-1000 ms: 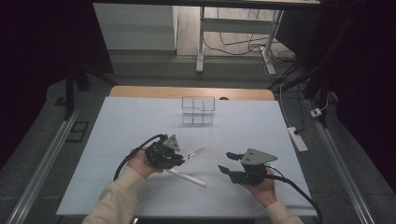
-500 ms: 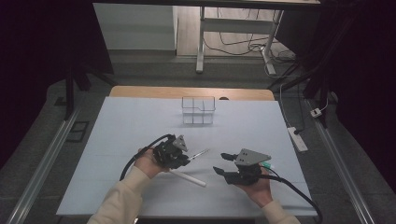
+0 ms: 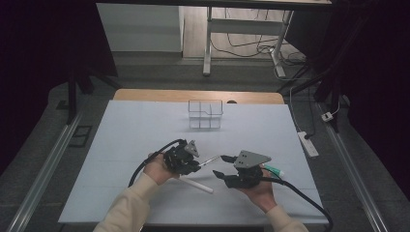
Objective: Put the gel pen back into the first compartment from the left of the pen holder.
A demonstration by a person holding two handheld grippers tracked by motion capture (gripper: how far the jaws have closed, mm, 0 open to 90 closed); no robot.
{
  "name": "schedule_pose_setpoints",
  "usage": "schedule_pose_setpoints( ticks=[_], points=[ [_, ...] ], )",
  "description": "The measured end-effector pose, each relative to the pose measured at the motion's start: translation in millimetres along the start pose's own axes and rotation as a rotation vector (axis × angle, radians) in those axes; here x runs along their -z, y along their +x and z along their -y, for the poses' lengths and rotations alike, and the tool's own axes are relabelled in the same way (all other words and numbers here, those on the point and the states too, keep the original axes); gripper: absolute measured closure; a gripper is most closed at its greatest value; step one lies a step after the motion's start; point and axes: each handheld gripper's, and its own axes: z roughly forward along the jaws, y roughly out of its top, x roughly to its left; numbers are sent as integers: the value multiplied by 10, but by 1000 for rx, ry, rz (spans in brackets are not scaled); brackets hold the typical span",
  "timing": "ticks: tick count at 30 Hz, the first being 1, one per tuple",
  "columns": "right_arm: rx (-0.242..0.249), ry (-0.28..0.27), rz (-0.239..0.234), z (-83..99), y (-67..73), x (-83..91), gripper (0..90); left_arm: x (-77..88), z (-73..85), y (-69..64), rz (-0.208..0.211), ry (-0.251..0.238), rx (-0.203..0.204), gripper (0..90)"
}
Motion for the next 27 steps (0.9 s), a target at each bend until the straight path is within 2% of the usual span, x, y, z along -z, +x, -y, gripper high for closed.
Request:
schedule_pose_setpoints(
  ticks=[12,21,27],
  points=[
    [49,28,-16,-110,26,-137,406,-83,-36,-12,1,40,-11,799],
    [58,90,-26,-83,8,-240,403,-109,-57,-58,15,49,-30,799],
    [114,163,3,-51,7,-282,412,-83,-72,-89,21,39,-44,799]
  ],
)
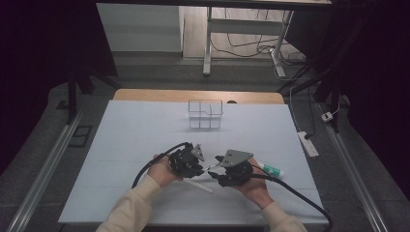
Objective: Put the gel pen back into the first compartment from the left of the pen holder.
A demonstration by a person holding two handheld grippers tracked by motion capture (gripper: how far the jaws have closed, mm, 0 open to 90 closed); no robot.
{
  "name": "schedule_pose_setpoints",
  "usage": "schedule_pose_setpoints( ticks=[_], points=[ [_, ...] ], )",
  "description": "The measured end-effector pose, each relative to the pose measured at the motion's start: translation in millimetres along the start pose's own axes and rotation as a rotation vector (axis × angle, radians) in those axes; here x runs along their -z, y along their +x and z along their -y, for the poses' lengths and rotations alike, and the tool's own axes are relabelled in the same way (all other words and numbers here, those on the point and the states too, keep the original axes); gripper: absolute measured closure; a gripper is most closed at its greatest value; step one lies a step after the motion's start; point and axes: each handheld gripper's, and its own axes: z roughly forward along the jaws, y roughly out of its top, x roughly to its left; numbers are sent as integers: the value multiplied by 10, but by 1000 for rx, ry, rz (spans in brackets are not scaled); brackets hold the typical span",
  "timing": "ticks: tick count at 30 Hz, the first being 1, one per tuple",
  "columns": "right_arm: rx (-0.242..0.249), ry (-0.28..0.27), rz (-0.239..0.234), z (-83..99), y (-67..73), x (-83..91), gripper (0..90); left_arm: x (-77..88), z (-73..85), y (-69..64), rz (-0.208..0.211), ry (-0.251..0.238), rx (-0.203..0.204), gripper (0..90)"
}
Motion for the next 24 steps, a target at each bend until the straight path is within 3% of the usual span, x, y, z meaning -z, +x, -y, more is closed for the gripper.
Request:
schedule_pose_setpoints(
  ticks=[6,9,15,18,21,24],
  points=[
    [86,69,-9,12,68,-62,513,90,-28,-48,37,-41,-30,799],
    [158,107,-5,10,127,-77,649,111,-22,-52,53,-56,-35,798],
    [219,113,-35,10,157,-76,722,159,-1,-52,53,-105,-45,790],
    [228,97,-54,12,165,-75,751,187,23,-40,26,-137,-49,765],
    [233,89,-42,11,155,-63,760,202,51,-17,20,-169,-46,668],
    [195,76,-39,15,123,-41,761,228,71,-7,-9,-200,-23,581]
  ],
)
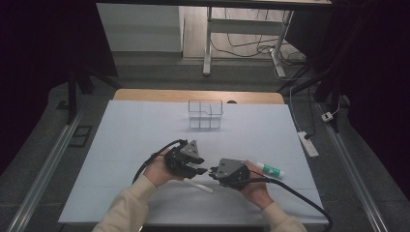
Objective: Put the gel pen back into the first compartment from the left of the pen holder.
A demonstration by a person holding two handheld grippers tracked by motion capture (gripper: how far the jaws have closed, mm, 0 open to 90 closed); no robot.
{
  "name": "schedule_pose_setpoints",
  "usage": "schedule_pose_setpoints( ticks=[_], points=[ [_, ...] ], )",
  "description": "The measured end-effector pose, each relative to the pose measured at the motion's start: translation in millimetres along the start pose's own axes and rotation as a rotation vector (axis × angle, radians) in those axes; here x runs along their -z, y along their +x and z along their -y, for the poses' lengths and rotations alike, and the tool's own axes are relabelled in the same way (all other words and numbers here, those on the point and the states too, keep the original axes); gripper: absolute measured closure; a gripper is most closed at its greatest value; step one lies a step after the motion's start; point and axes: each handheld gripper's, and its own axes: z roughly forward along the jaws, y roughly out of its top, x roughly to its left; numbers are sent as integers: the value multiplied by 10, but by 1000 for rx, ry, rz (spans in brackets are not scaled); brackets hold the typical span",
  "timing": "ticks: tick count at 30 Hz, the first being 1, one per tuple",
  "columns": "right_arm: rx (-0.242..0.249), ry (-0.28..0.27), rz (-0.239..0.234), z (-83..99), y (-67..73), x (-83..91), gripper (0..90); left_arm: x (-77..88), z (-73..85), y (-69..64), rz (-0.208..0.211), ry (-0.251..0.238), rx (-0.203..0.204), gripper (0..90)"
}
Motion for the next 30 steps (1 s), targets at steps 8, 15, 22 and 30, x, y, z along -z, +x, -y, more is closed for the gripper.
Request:
schedule_pose_setpoints(
  ticks=[8,15,22,30],
  points=[
    [-55,-25,8,50,-63,12,761,151,95,45,-76,-140,94,394],
    [-133,-63,29,91,-131,60,761,249,224,101,-89,-209,148,327],
    [-190,-99,41,120,-169,95,762,277,334,134,-89,-235,178,320],
    [-237,-136,37,140,-189,121,761,221,375,164,-53,-264,220,325]
  ],
)
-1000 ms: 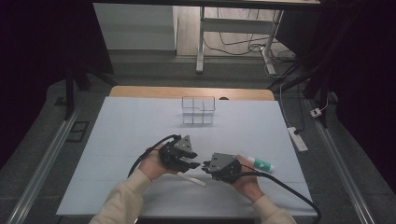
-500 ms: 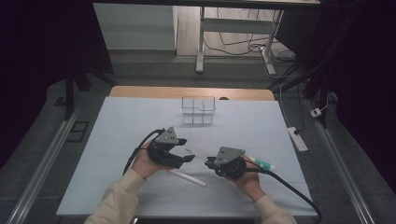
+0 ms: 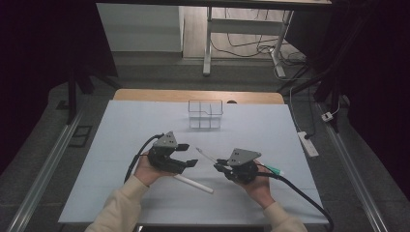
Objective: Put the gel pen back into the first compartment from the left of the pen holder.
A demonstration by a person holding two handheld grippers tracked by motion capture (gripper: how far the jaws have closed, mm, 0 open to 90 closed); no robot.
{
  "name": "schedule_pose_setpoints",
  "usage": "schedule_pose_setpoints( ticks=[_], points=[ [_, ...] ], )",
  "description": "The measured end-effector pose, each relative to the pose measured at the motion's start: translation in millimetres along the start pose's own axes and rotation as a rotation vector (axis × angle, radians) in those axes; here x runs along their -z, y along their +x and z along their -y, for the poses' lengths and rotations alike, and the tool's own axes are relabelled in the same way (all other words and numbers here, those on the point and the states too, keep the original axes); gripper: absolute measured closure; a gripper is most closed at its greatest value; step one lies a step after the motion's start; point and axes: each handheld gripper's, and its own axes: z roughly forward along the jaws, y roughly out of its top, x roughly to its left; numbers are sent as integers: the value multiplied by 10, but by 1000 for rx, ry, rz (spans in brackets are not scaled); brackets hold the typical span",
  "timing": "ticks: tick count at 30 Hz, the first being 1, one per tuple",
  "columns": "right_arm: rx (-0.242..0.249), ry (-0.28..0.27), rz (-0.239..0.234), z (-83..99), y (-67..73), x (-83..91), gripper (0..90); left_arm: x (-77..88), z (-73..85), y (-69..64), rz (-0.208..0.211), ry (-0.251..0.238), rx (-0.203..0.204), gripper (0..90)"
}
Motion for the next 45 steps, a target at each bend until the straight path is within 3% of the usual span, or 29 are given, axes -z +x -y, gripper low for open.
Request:
schedule_pose_setpoints(
  ticks=[13,19,28,32,41,45],
  points=[
    [-3,-24,-26,17,56,-65,761,-157,-4,-18,42,-38,34,377],
    [5,-26,-27,26,82,-90,761,-211,-9,-9,78,-46,53,457],
    [13,-23,-31,36,101,-112,760,-247,-14,-23,72,-36,50,627],
    [12,-22,-26,41,102,-119,759,-248,-10,1,103,-36,70,660],
    [15,-12,-16,53,97,-131,741,-239,-43,-30,195,-40,61,788],
    [14,-16,-14,51,95,-123,735,-222,-73,-58,188,-34,47,801]
  ],
)
